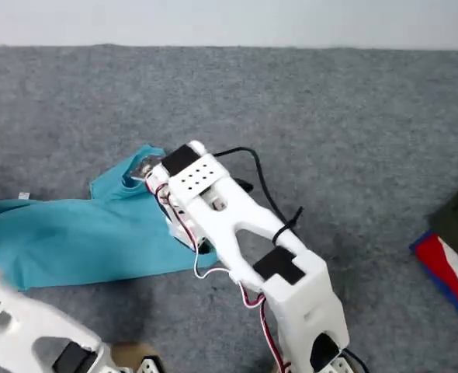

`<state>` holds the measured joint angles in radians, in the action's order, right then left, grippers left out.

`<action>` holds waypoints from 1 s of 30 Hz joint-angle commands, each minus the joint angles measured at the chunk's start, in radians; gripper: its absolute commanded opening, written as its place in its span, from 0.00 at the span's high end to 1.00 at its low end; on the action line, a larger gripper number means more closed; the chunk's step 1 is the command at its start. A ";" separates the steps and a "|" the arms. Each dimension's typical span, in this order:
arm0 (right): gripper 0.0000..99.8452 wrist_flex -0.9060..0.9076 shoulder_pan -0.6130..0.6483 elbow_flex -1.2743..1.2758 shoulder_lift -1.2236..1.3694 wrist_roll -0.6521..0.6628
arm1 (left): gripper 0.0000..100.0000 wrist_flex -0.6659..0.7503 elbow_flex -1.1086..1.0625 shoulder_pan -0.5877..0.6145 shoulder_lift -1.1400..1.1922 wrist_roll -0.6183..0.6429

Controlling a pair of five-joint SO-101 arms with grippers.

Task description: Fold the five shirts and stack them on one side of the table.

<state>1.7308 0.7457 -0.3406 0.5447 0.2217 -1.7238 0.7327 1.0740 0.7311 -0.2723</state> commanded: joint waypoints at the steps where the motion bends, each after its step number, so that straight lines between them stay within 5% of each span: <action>1: 0.44 -0.036 -0.019 -0.020 0.061 0.049 | 0.98 -0.034 -0.025 0.071 -0.110 -0.077; 10: 0.48 0.068 -0.073 -0.394 0.302 0.094 | 0.98 -0.034 -0.050 0.124 -0.222 -0.146; 18: 1.00 0.065 -0.077 -0.446 0.335 0.293 | 0.98 -0.034 -0.051 0.118 -0.239 -0.146; 22: 0.93 0.065 -0.081 -0.446 0.335 0.305 | 0.98 -0.032 -0.091 0.115 -0.244 -0.146; 30: 0.99 0.067 -0.162 -0.443 0.335 0.311 | 0.98 -0.032 -0.136 0.123 -0.247 -0.146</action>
<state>1.7568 0.6398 -0.7426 0.8884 0.5224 -1.7238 0.5930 1.1937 0.5547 -0.4043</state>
